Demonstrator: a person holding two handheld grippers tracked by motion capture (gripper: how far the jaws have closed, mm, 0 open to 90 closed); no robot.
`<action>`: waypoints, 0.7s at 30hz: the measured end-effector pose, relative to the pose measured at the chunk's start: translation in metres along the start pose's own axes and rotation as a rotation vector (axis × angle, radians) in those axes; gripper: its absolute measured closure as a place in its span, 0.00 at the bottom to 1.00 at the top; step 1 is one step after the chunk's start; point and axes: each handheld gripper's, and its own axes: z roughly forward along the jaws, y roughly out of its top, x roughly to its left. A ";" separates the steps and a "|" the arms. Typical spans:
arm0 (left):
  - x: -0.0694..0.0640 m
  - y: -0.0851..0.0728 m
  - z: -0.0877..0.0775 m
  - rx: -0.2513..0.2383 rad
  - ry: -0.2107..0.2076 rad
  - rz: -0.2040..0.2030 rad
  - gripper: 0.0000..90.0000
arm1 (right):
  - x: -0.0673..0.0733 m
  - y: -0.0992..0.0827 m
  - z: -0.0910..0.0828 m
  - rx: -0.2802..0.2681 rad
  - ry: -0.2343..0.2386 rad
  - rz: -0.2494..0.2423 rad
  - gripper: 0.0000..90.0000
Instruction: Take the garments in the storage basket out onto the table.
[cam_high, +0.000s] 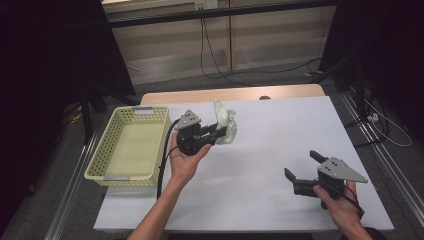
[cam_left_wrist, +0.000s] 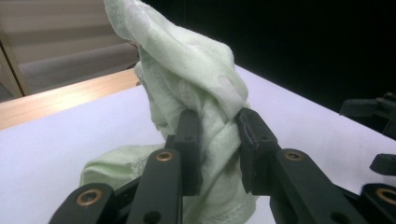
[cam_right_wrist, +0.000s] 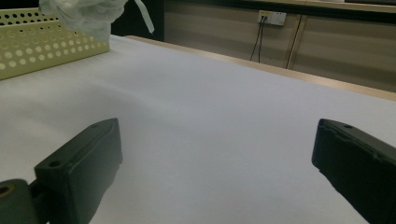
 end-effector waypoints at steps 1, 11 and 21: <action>0.000 -0.001 0.001 0.009 0.001 0.002 0.80 | 0.000 0.000 0.000 0.002 0.000 0.002 0.02; 0.003 -0.015 0.019 0.080 0.000 0.004 0.80 | 0.000 0.000 0.001 0.005 0.001 0.001 0.02; 0.002 -0.032 0.033 0.148 -0.006 0.002 0.80 | 0.001 -0.001 0.000 0.010 0.020 -0.005 0.02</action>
